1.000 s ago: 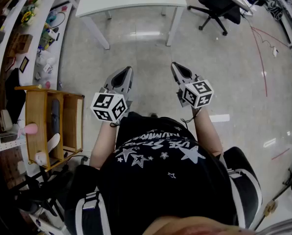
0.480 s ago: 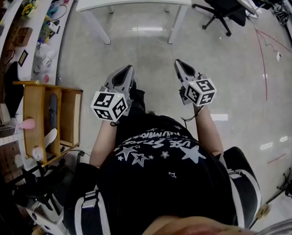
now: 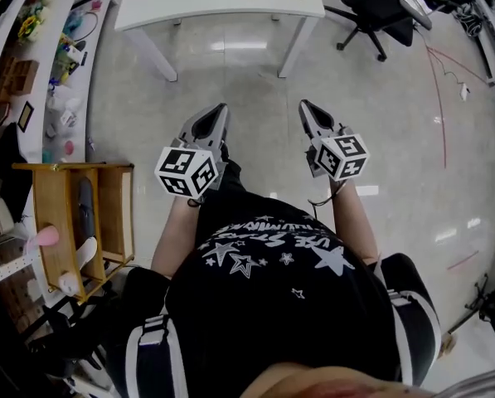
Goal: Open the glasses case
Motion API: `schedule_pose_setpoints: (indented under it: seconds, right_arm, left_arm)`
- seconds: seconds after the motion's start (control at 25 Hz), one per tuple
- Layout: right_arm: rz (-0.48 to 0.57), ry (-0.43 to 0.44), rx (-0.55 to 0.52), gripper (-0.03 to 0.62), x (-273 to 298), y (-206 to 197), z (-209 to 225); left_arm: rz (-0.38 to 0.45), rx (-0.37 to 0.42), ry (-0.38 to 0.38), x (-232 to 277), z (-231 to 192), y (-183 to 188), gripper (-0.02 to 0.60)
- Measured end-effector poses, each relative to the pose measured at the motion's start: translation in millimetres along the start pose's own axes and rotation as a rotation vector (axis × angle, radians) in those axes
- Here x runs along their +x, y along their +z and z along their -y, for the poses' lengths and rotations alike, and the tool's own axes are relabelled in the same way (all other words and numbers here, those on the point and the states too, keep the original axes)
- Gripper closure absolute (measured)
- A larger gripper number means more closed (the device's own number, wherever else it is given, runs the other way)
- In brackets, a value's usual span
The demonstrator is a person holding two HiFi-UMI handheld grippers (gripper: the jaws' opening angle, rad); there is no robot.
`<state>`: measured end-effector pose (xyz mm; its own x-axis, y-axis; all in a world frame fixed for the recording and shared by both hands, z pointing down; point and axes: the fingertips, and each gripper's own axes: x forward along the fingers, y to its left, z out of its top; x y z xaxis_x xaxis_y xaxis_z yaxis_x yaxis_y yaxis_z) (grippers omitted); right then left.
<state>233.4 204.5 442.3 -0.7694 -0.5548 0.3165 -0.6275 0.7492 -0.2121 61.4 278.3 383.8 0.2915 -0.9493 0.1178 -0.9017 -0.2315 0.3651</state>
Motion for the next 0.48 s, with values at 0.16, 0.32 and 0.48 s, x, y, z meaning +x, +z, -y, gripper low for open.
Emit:
schedule_pose_setpoints:
  seconds: [0.16, 0.32, 0.48]
  right_arm:
    - [-0.016, -0.027, 0.024, 0.586, 28, 8, 16]
    - [-0.014, -0.063, 0.034, 0.585, 56, 25, 32]
    - [0.002, -0.067, 0.047, 0.586, 94, 51, 39]
  left_arm:
    - [-0.035, -0.011, -0.008, 29, -27, 6, 0.569]
    - [-0.044, 0.007, -0.028, 54, -46, 26, 0.569]
    - [-0.048, 0.011, -0.033, 75, -71, 46, 0.569]
